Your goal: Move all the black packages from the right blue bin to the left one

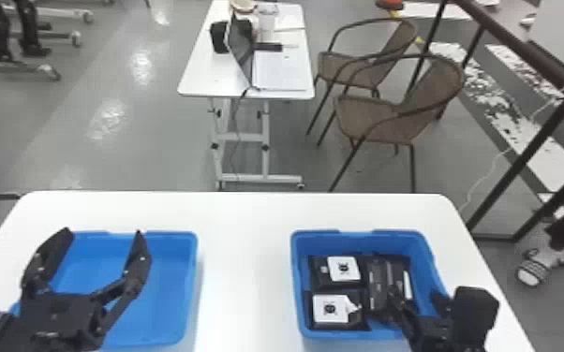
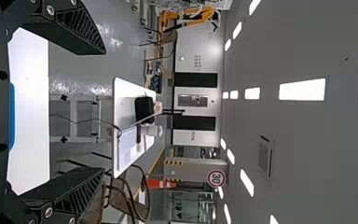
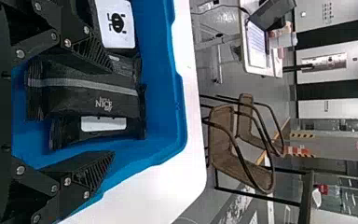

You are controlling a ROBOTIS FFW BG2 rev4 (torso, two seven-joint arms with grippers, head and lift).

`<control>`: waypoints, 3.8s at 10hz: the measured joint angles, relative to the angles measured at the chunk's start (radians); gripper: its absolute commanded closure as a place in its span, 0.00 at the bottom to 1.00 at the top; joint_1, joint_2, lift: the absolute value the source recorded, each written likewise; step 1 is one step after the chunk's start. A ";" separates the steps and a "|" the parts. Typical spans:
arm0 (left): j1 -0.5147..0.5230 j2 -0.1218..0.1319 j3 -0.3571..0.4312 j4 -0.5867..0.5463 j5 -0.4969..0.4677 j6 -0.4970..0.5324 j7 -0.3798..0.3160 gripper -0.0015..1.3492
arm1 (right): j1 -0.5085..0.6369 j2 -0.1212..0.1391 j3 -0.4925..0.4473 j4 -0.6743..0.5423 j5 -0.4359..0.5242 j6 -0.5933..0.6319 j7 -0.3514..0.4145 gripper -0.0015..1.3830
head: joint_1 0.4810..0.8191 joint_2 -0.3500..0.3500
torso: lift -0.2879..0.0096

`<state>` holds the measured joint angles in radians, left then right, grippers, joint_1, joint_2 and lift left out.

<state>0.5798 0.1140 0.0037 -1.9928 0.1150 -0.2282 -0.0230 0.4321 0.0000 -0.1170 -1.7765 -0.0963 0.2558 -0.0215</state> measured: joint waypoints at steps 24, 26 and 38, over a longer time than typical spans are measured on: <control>-0.033 -0.037 0.002 0.028 0.063 0.000 -0.011 0.10 | -0.214 -0.108 0.003 -0.382 -0.513 0.543 0.180 0.79 | 0.63 0.63 | 0.83; -0.056 -0.039 -0.008 0.047 0.148 0.031 -0.011 0.09 | -0.341 -0.107 0.022 -0.286 -0.535 0.600 0.382 0.79 | 0.63 0.71 | 0.83; -0.333 0.006 0.008 0.094 0.805 0.448 -0.280 0.07 | -0.676 -0.162 0.310 0.216 -0.598 0.644 0.845 0.79 | 0.63 0.80 | 0.83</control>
<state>0.2469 0.1202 0.0117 -1.8990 0.9205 0.2196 -0.3026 -0.2438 -0.1624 0.1928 -1.5607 -0.6944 0.9002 0.8238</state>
